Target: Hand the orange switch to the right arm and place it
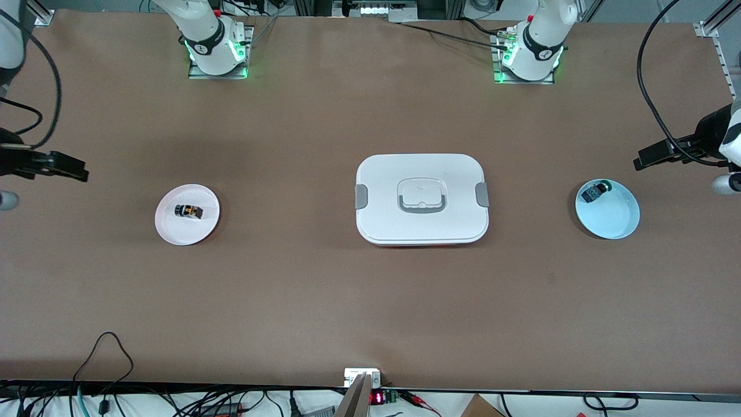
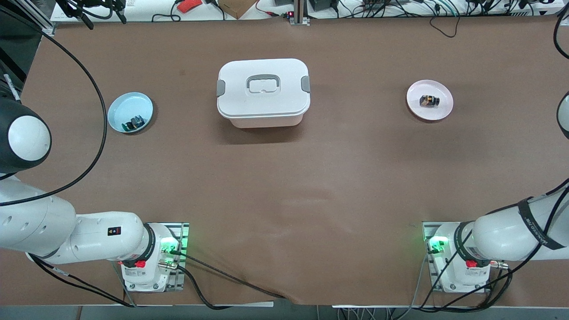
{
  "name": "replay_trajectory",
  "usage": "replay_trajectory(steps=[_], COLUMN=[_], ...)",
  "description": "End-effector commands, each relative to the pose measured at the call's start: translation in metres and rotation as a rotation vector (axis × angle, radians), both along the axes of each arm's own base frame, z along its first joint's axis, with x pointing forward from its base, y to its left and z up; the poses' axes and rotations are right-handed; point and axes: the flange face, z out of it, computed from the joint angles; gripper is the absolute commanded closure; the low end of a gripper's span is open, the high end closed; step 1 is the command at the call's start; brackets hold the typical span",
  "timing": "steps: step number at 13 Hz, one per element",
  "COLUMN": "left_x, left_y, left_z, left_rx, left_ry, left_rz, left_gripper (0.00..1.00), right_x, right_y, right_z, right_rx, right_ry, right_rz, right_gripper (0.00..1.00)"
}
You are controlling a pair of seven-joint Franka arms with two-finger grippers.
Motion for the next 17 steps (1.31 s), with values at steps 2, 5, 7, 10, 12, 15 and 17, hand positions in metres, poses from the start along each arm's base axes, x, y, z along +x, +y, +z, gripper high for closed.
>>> replay_trajectory(steps=[2,5,7,10,12,15,17], left_x=[0.004,0.002,0.003,0.003,0.003,0.004,0.004], left_y=[0.0,0.005,0.011,0.012,0.013,0.005,-0.002], left_z=[0.006,0.006,0.005,0.005,0.005,0.005,0.005], left_rx=[-0.014,-0.019,-0.025,-0.024,-0.021,-0.015,-0.01], left_ry=[-0.009,0.0,-0.003,-0.01,-0.01,-0.01,-0.008], left_rz=[-0.008,-0.033,-0.056,-0.057,-0.058,-0.075,-0.089], left_gripper=[0.0,0.0,0.0,0.0,0.0,0.0,0.0], right_x=[-0.026,-0.032,-0.037,-0.044,-0.044,-0.043,-0.042], right_y=[-0.024,-0.024,-0.022,-0.021,-0.027,-0.027,-0.025], right_z=[-0.028,-0.029,-0.02,-0.008,-0.007,-0.002,0.0], right_rx=[0.011,0.014,0.018,0.021,0.068,0.074,0.074], right_ry=[-0.038,-0.028,-0.031,-0.042,-0.05,-0.06,-0.064], right_rz=[-0.037,-0.03,-0.017,-0.023,-0.04,-0.034,-0.031], right_gripper=[0.0,0.0,0.0,0.0,0.0,0.0,0.0])
